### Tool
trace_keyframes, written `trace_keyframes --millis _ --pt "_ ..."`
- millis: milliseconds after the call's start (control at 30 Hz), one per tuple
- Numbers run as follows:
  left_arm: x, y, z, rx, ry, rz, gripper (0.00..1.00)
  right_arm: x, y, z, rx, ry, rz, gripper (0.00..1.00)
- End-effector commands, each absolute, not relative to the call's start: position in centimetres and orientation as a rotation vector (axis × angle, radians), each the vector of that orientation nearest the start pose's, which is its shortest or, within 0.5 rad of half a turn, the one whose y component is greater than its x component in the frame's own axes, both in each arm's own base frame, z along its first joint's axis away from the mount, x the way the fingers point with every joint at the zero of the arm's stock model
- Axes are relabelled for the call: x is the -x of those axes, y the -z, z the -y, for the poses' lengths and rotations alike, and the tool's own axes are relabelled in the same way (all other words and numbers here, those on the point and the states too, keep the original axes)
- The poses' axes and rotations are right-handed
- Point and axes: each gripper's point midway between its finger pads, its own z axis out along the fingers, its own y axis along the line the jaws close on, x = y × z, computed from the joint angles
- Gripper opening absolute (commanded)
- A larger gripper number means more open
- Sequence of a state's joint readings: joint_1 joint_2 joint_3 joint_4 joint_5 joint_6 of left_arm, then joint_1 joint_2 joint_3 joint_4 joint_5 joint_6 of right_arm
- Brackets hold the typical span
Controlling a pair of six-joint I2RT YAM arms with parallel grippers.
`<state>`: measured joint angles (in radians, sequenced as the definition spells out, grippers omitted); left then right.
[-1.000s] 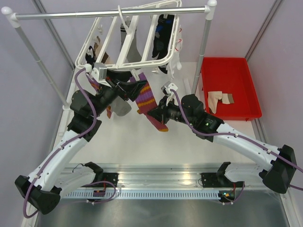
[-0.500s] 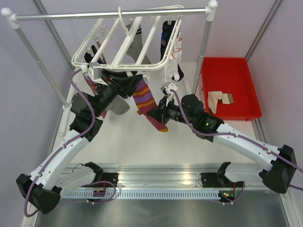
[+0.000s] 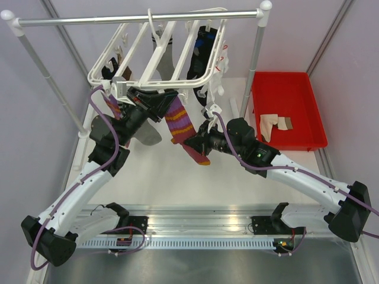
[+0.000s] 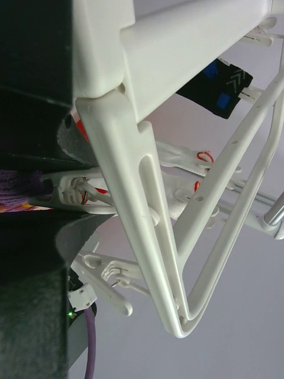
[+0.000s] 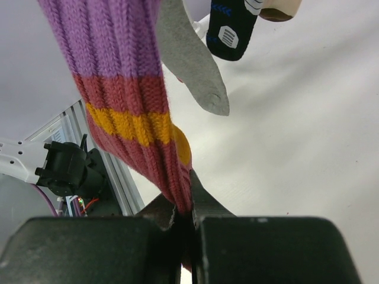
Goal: Remove the socks clipped to the hanger
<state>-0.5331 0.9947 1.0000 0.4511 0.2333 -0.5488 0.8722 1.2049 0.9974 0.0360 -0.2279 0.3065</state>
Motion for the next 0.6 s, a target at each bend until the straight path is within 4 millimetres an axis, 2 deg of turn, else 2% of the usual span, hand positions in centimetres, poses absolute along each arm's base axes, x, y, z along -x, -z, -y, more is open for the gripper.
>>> trace_keyframes --millis 0,233,300,333,367,433,467,567 --pt "-26.8 -48.3 22.7 -0.181 1.113 -1.140 0.02 -22.9 -31.2 -34.5 0.649 -1.038 -1.674 0.01" --pt "-27.2 -48.2 22.2 -0.152 1.080 -1.168 0.02 -23.6 -29.2 -33.3 0.624 -0.960 -1.737 0.01" --pt "-27.2 -48.2 22.1 -0.149 1.075 -1.172 0.02 -23.6 -28.1 -32.8 0.617 -0.946 -1.759 0.01" --pt "-27.3 -48.1 22.2 -0.150 1.073 -1.175 0.02 -23.6 -28.3 -32.5 0.606 -0.942 -1.755 0.01" --pt "-27.2 -48.2 22.1 -0.148 1.072 -1.175 0.02 -23.7 -27.3 -31.8 0.598 -0.919 -1.790 0.01" --pt "-27.3 -48.1 22.1 -0.150 1.065 -1.179 0.02 -23.7 -27.6 -31.0 0.579 -0.907 -1.783 0.01" --pt "-27.4 -48.0 22.0 -0.143 1.061 -1.180 0.02 -23.8 -26.9 -30.4 0.571 -0.891 -1.807 0.01" --pt "-27.2 -48.2 21.8 -0.146 1.054 -1.177 0.02 -24.5 -26.6 -28.7 0.525 -0.849 -1.834 0.01"
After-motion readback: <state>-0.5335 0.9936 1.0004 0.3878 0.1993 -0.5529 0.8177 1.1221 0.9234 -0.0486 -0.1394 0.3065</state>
